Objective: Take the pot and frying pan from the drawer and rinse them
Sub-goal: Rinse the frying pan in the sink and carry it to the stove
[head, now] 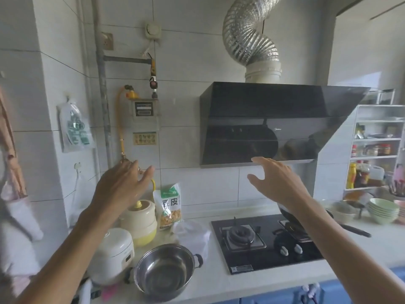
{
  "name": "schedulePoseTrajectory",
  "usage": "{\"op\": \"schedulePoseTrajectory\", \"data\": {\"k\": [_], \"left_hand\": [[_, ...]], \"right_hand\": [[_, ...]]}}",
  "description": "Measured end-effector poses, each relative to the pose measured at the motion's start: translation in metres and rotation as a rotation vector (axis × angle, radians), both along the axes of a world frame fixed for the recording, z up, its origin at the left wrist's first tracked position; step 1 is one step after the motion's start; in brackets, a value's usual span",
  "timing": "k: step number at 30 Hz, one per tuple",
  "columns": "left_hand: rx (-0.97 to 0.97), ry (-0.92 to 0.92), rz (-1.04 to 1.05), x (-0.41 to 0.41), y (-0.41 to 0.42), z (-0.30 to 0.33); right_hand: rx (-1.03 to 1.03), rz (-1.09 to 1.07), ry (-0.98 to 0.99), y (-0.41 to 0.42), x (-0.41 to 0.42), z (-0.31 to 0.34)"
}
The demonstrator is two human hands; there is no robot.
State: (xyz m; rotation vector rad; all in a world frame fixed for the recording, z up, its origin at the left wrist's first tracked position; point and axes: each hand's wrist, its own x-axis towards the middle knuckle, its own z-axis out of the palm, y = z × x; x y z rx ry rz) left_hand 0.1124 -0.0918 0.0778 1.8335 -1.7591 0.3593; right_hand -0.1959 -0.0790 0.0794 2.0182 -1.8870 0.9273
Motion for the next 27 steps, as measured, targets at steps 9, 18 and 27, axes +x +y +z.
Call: {"op": "schedulePoseTrajectory", "data": {"k": [9, 18, 27], "left_hand": [[0.065, 0.103, -0.255, -0.058, -0.024, -0.012], [0.131, 0.072, -0.822, -0.244, -0.004, -0.041], [0.241, 0.000, -1.202, -0.496, 0.044, -0.061]], "right_hand": [[0.026, -0.204, -0.032, 0.038, -0.043, -0.011], [0.021, -0.557, -0.140, 0.164, -0.160, -0.043], [-0.017, -0.980, -0.247, 0.298, -0.331, -0.078]]}}
